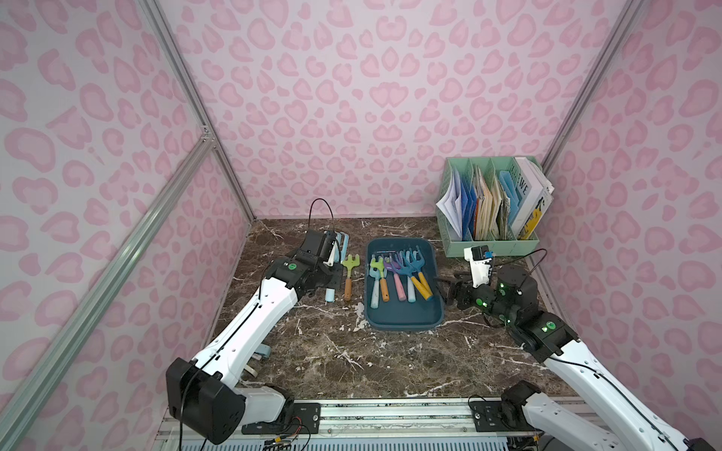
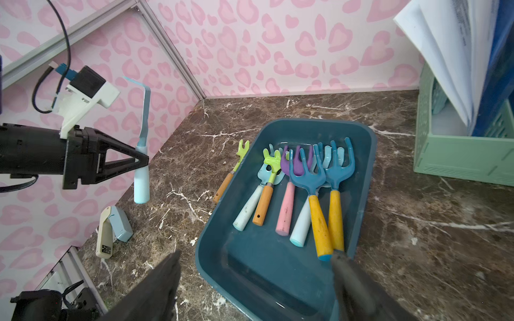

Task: Take the hand rake out of the storage box
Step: Place the rake at the center of the board.

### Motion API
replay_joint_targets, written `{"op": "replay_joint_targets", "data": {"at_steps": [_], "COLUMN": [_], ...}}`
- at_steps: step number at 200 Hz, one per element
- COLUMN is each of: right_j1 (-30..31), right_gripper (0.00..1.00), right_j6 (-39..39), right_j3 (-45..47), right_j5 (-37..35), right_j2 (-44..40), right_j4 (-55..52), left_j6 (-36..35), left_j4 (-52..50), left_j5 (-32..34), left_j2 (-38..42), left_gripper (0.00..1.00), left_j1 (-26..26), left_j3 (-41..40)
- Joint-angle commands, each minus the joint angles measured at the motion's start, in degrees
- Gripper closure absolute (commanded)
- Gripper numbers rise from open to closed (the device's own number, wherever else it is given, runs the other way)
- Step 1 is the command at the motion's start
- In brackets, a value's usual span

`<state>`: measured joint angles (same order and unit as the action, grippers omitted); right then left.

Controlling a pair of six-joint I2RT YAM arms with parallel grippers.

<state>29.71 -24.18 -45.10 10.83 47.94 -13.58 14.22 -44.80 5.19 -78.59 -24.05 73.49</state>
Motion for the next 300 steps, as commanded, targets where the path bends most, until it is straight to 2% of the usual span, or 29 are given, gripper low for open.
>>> {"op": "replay_joint_targets", "data": {"at_steps": [1, 65, 128, 200, 300], "right_j1": [-1.1, -4.4, -7.6, -9.9, -11.0], "right_gripper": [0.13, 0.13, 0.12, 0.12, 0.12], "right_j6": [0.3, 1.1, 1.6, 2.0, 2.0], "right_j3": [0.6, 2.0, 3.5, 4.7, 4.6], "right_j5": [1.0, 2.3, 5.1, 7.1, 8.4], "right_j2": [-0.8, -3.3, -3.5, -3.8, -3.4], "right_j4": [-0.5, -1.8, -1.7, -1.8, -1.3], "left_j6": [0.8, 2.2, 2.1, 1.2, -1.1], "left_j4": [-0.6, -2.4, -2.3, -5.3, -9.0], "left_j5": [2.2, 8.2, 5.5, 4.0, 3.7], "left_j2": [-3.4, -14.7, -23.9, -35.5, -42.8], "left_gripper": [0.92, 0.92, 0.91, 0.9, 0.84], "left_j1": [0.7, 3.8, 8.3, 9.4, 9.7], "left_j3": [1.3, 5.0, 8.6, 15.6, 20.6]}}
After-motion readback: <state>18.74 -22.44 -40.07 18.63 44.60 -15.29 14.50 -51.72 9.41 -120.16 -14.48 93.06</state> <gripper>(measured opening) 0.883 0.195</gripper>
